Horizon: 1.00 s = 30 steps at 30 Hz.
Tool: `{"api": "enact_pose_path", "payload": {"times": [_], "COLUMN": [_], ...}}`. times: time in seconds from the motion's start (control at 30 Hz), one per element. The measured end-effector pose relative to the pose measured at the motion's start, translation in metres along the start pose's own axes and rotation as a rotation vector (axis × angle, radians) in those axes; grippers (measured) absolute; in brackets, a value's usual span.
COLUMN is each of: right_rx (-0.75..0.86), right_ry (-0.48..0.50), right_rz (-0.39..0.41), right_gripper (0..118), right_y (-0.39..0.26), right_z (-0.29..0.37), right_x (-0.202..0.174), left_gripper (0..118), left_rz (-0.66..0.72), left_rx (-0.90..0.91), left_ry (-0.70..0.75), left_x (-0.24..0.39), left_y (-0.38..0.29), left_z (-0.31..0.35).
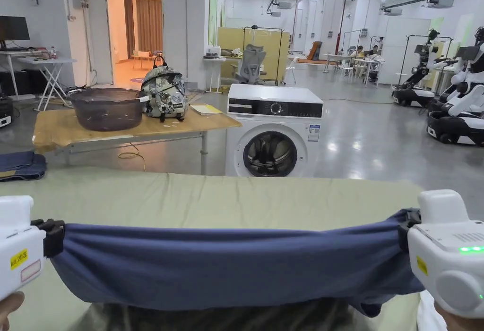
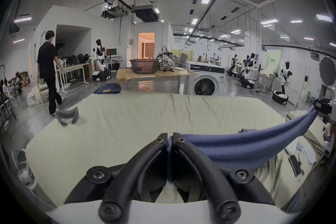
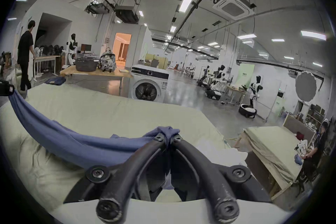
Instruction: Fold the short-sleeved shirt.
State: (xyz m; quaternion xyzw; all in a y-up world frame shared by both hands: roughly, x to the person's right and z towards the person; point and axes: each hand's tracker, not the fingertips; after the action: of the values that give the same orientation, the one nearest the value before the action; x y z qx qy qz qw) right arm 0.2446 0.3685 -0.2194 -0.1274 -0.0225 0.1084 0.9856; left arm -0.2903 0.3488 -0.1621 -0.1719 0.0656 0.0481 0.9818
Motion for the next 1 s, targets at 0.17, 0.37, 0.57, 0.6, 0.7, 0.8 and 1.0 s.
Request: {"api": "enact_pose_path", "payload": {"times": [0.17, 0.37, 0.57, 0.6, 0.7, 0.8, 1.0], "right_rx": [-0.072, -0.255, -0.458, -0.479, -0.574, -0.662, -0.73], "right_ry": [0.025, 0.081, 0.117, 0.117, 0.134, 0.154, 0.173], "right_rz": [0.032, 0.008, 0.017, 0.017, 0.05, 0.059, 0.043], "right_gripper": [1, 1, 1, 1, 1, 1, 3], "right_y": [-0.049, -0.117, -0.181, -0.189, -0.228, -0.25, -0.274], "right_z": [0.019, 0.041, 0.051, 0.05, 0.028, 0.018, 0.005], "right_x": [-0.007, -0.01, -0.016, -0.017, -0.014, -0.012, -0.015], "left_gripper": [0, 0, 0, 0, 0, 0, 0], "left_rz": [-0.009, 0.021, -0.028, -0.028, -0.044, -0.069, -0.095], "left_rx": [-0.049, -0.189, -0.371, -0.403, -0.472, -0.528, -0.582], "left_ry": [0.006, 0.011, 0.017, 0.015, 0.017, 0.017, 0.024], "left_x": [-0.004, -0.015, -0.017, -0.017, -0.027, -0.025, -0.024], "left_y": [-0.046, -0.116, -0.183, -0.191, -0.214, -0.219, -0.226], "left_z": [0.028, 0.048, 0.039, 0.036, 0.017, 0.013, -0.004]}}
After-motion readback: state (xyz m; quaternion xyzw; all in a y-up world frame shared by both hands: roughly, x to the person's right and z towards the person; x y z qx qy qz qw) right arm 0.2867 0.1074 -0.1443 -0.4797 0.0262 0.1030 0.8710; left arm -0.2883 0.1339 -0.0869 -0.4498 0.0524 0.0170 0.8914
